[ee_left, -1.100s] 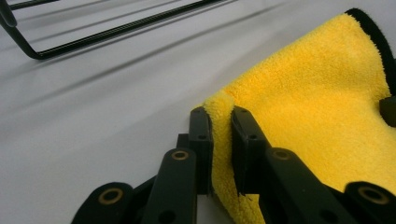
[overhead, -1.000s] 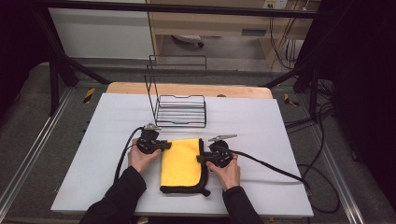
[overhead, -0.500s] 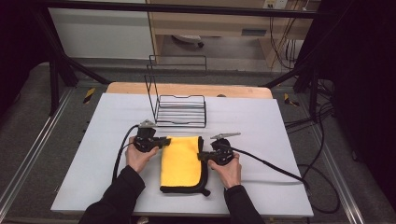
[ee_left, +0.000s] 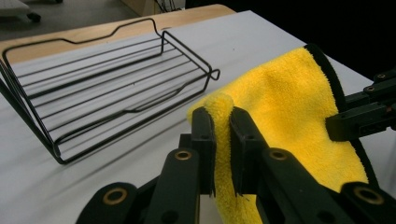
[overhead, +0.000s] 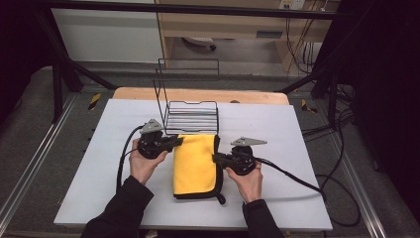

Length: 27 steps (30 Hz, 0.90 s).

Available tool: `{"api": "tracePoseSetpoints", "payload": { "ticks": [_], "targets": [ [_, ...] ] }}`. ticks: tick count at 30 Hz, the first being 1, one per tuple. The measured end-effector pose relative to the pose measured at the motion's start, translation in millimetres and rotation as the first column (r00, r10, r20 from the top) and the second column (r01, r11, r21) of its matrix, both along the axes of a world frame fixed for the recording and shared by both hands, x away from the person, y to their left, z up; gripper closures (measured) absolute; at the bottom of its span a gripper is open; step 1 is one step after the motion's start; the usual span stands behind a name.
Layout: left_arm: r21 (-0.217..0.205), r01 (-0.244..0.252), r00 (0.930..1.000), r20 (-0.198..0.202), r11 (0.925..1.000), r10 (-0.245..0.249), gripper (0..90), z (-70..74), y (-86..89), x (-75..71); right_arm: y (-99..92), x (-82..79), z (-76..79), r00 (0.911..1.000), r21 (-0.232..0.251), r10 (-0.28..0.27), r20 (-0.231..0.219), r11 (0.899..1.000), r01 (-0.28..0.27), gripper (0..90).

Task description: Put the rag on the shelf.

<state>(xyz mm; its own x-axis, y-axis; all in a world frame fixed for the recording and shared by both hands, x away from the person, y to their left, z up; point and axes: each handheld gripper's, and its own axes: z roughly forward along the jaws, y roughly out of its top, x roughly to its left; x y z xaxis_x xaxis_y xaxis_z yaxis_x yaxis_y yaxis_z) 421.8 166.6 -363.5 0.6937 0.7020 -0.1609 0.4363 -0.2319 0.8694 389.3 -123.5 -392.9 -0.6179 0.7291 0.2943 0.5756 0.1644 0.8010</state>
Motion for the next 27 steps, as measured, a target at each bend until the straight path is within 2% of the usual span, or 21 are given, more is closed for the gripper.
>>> {"api": "tracePoseSetpoints", "payload": {
  "ticks": [3,11,14,16,27],
  "targets": [
    [-0.003,0.005,0.9997,0.022,1.0000,-0.005,81.2,7.6,0.9,-2.4,-0.1,-1.5,6.7,0.9993,-0.003,-0.002,0.037,1.000,0.002,79.6],
    [-0.006,-0.008,0.9965,0.084,0.9999,0.009,81.2,29.8,3.9,-7.2,2.5,-5.8,21.6,0.9932,0.025,-0.012,0.116,1.000,0.009,79.6],
    [-0.006,-0.013,0.9938,0.110,0.9999,0.014,81.2,37.6,4.8,-8.4,4.5,-7.5,28.9,0.9870,0.035,-0.020,0.160,0.999,0.015,79.6],
    [-0.007,-0.015,0.9924,0.122,0.9999,0.016,81.2,42.5,5.5,-8.4,5.1,-7.9,30.9,0.9855,0.036,-0.024,0.168,0.999,0.018,79.6],
    [-0.029,-0.038,0.9790,0.199,0.9988,0.043,81.3,70.1,8.7,-9.3,11.0,-7.3,54.3,0.9615,0.062,-0.049,0.270,0.998,0.033,79.6]
  ]
}}
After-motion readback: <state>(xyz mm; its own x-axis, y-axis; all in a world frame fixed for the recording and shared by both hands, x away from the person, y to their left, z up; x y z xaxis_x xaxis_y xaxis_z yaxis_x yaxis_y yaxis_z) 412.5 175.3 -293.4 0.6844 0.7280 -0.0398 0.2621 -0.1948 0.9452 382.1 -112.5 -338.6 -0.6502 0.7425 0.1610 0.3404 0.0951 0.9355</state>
